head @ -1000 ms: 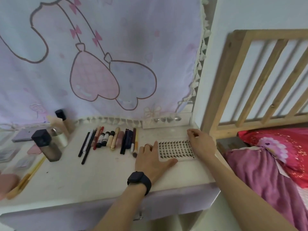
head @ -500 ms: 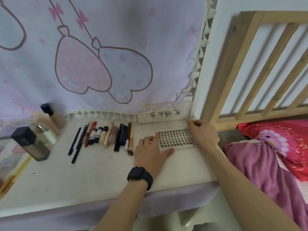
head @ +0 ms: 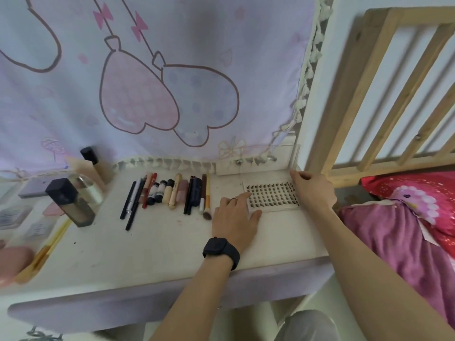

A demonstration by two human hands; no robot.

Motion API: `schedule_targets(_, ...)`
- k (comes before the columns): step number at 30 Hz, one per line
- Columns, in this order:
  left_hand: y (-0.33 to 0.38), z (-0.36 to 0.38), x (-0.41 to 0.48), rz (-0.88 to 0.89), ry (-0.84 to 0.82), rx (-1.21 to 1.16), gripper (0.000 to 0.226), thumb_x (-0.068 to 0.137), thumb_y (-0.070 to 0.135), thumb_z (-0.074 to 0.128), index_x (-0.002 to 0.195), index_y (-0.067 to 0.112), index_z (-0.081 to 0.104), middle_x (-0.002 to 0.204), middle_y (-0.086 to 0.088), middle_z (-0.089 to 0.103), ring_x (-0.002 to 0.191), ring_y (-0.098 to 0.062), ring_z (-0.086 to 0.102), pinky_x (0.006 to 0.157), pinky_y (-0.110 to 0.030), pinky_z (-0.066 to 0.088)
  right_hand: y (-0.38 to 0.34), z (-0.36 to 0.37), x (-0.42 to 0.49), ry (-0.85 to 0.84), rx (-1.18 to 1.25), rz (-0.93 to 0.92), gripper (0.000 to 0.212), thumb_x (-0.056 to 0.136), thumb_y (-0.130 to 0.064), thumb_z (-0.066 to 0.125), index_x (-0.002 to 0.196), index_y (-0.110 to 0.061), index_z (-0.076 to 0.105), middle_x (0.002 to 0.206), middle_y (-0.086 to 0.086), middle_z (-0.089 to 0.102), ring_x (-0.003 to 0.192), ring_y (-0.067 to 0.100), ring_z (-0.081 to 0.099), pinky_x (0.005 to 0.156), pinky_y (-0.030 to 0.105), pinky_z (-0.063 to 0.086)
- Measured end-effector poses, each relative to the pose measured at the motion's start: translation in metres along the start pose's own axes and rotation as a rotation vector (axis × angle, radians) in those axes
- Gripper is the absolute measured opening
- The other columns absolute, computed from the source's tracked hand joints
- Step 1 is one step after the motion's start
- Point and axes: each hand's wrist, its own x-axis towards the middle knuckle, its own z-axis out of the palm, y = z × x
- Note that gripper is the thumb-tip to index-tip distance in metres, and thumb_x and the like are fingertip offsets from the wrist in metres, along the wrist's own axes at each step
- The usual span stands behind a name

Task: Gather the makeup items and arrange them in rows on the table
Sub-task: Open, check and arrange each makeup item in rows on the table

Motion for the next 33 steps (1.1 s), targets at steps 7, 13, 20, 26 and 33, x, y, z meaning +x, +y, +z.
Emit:
schedule_targets(7,-0.004,-0.001,-0.002,0.013,-0.047,-0.084,0.057,0.097,0.045,0.053,0.147,0.022,0.041,0.136,0.000,0.060,0.127,-0.025,0.040,0.103,-0.035,0.039,-0.002,-0.005,-0.009,-0.020,0.020,-0.022,0.036,0.089,-0.058,0.059,0.113,-0.038,0.075,0.105,-0.003,0.076,0.104,0.026,0.066,0.078,0.032,0.043)
schedule_targets(13,-0.013,-0.024,-0.028,0.172,-0.039,-0.067,0.051,0.095,0.033,0.058,0.143,0.026,0.044,0.146,0.005,0.046,0.133,-0.016,0.039,0.105,-0.030,0.039,0.001,-0.026,-0.059,-0.056,0.131,-0.171,0.048,0.092,-0.037,0.069,0.131,-0.012,0.061,0.130,0.010,0.062,0.116,0.028,0.059,0.104,0.043,0.044)
schedule_targets(20,-0.086,-0.082,-0.068,0.134,0.161,0.063,0.037,0.093,0.028,0.058,0.131,0.026,0.057,0.130,0.005,0.059,0.120,-0.018,0.050,0.097,-0.032,0.045,-0.020,-0.004,-0.183,0.012,0.060,-0.387,0.030,0.088,-0.029,0.072,0.116,-0.026,0.065,0.124,-0.004,0.057,0.122,0.023,0.047,0.101,0.039,0.034)
schedule_targets(26,-0.145,-0.102,-0.089,0.014,0.048,0.219,0.048,0.101,0.042,0.039,0.146,0.027,0.045,0.154,0.006,0.042,0.141,-0.015,0.034,0.117,-0.029,0.025,-0.054,0.032,-0.215,-0.317,0.055,-0.445,0.045,0.092,-0.039,0.068,0.133,-0.025,0.056,0.132,-0.005,0.053,0.113,0.014,0.055,0.094,0.027,0.043)
schedule_targets(33,-0.148,-0.094,-0.093,-0.028,0.035,0.196,0.054,0.101,0.045,0.032,0.151,0.026,0.039,0.158,0.006,0.035,0.148,-0.013,0.025,0.120,-0.027,0.015,-0.082,0.057,-0.199,-0.319,-0.332,-0.472,0.053,0.089,-0.066,0.041,0.125,-0.032,0.060,0.128,-0.004,0.053,0.109,0.020,0.057,0.073,0.034,0.045)
